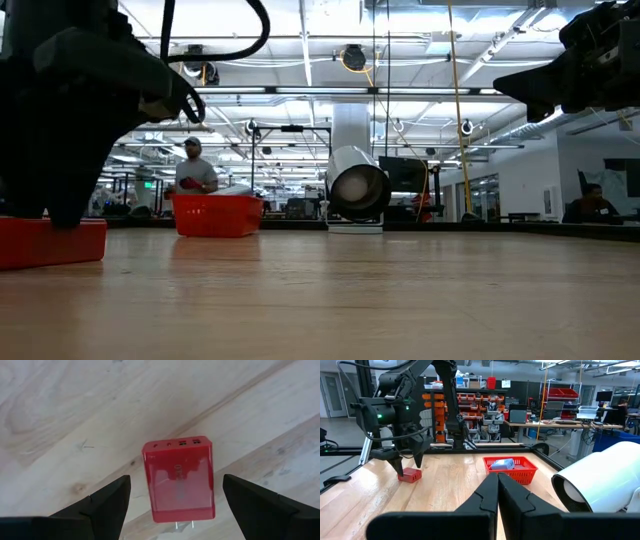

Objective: Pick & Place Office items
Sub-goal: Put the red charger adapter into the top red bin

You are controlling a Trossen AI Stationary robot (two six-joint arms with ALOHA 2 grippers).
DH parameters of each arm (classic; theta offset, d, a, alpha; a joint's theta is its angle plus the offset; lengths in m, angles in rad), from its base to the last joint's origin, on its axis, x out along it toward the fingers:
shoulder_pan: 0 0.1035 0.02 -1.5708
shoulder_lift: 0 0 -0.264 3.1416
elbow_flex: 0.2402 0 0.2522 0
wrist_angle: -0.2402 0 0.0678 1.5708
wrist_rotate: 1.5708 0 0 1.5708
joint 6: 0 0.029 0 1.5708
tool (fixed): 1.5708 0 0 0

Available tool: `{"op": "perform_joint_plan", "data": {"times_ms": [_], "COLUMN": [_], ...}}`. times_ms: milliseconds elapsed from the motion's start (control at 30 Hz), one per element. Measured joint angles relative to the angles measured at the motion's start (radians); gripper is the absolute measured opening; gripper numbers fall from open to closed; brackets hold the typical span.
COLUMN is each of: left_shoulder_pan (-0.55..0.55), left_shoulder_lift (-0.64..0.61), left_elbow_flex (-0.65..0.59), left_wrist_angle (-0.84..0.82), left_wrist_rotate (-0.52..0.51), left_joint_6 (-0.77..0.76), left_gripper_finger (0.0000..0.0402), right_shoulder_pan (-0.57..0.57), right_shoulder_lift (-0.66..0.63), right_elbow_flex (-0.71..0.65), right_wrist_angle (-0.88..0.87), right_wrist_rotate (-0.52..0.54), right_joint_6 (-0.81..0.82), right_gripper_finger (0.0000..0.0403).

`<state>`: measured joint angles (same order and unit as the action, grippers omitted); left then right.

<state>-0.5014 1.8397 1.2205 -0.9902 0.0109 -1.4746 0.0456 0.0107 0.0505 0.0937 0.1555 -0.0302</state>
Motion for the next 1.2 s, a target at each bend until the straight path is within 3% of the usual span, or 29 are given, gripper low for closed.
{"op": "perform_joint_plan", "data": {"times_ms": [467, 1200], "left_shoulder_pan": [-0.012, -0.031], "left_shoulder_lift": [0.0, 0.0], "left_elbow_flex": [-0.093, -0.099], "left_wrist_angle": [0.177, 0.181], "left_wrist_rotate": [-0.008, -0.038], "left_joint_6": [-0.054, -0.05], "left_gripper_finger": [0.0321, 0.0321], "right_shoulder_pan": [0.0, 0.0], "right_shoulder_lift": [0.0, 0.0], "right_elbow_flex": [0.0, 0.0], "right_wrist_angle": [0.0, 0.0], "right_wrist_rotate": [0.0, 0.0], "right_joint_6": [0.0, 0.0], "right_gripper_finger": [0.0, 0.0]}}
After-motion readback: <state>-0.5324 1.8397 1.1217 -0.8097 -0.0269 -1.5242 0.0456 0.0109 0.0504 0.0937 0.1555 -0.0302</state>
